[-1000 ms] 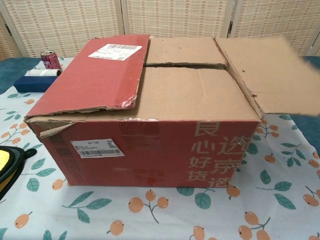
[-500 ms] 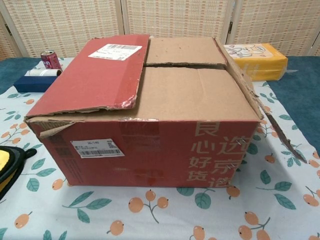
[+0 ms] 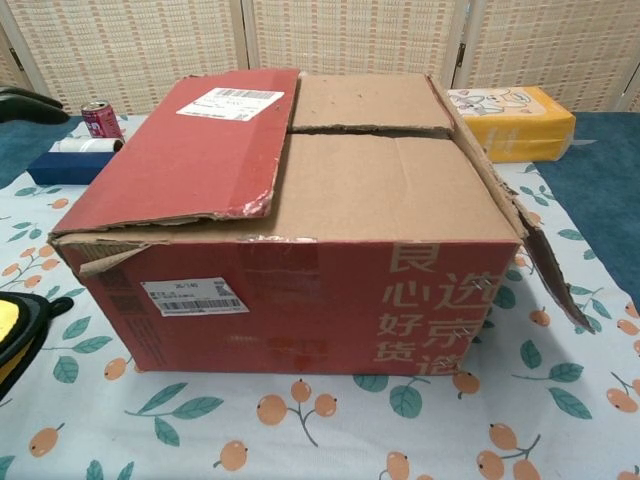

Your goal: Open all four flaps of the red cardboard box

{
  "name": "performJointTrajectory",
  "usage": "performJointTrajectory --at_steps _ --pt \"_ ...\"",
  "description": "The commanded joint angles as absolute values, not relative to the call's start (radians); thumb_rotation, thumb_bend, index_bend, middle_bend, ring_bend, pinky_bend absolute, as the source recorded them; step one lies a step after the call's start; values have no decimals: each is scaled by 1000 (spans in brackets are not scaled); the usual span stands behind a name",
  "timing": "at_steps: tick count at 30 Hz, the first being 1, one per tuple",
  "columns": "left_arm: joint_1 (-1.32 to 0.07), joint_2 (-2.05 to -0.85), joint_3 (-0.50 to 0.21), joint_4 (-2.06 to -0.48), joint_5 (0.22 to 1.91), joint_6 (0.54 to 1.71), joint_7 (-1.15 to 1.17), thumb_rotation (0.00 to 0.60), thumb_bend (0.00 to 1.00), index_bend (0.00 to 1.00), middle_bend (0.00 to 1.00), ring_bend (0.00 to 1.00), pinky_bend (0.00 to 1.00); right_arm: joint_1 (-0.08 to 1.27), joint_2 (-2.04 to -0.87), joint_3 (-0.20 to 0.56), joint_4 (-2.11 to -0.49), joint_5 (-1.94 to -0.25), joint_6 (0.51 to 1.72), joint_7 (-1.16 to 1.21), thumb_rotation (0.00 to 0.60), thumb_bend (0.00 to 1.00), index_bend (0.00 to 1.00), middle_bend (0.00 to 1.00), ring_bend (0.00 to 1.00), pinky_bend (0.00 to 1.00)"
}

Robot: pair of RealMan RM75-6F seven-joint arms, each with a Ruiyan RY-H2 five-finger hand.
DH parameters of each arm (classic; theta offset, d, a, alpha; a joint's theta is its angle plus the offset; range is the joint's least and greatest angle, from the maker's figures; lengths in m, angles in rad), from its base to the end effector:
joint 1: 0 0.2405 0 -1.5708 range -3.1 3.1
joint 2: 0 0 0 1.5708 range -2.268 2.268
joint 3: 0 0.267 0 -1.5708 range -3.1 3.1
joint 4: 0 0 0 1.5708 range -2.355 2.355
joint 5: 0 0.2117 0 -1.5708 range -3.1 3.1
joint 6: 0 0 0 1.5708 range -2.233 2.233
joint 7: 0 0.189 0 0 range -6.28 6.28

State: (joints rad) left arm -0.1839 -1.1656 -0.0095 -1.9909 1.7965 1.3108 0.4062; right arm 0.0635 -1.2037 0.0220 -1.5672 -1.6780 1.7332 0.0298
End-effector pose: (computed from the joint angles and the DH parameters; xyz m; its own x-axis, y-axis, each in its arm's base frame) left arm -0.1637 0.2136 0.0877 0.4422 0.0524 0.8954 0.8066 -0.4599 -0.3714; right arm -0.2821 -0.2077 0.1641 0.3003 0.1986 0.9329 -0.9266 -0.1714 0.3347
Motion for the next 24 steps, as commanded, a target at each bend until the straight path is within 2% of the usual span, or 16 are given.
performJointTrajectory --at_steps 1,8,16,24 --pt "-236 -1141 -41 -2074 1733 1238 446 600 441 31 61 57 50 66 -1204 28 -1562 -1668 1719 37 600 385 0 0 0 0" --pt "-289 -1150 -64 -2134 1678 1176 484 600 437 1 61 57 47 60 -1202 27 -1568 -1676 1713 36 600 385 0 0 0 0" --pt "-341 -1196 -92 -2130 1596 1136 528 600 364 0 61 48 43 59 -1191 37 -1571 -1662 1696 61 600 385 0 0 0 0" --pt "-380 -1245 -117 -2131 1538 1135 620 600 359 0 61 40 37 57 -1187 41 -1573 -1661 1688 64 600 385 0 0 0 0"
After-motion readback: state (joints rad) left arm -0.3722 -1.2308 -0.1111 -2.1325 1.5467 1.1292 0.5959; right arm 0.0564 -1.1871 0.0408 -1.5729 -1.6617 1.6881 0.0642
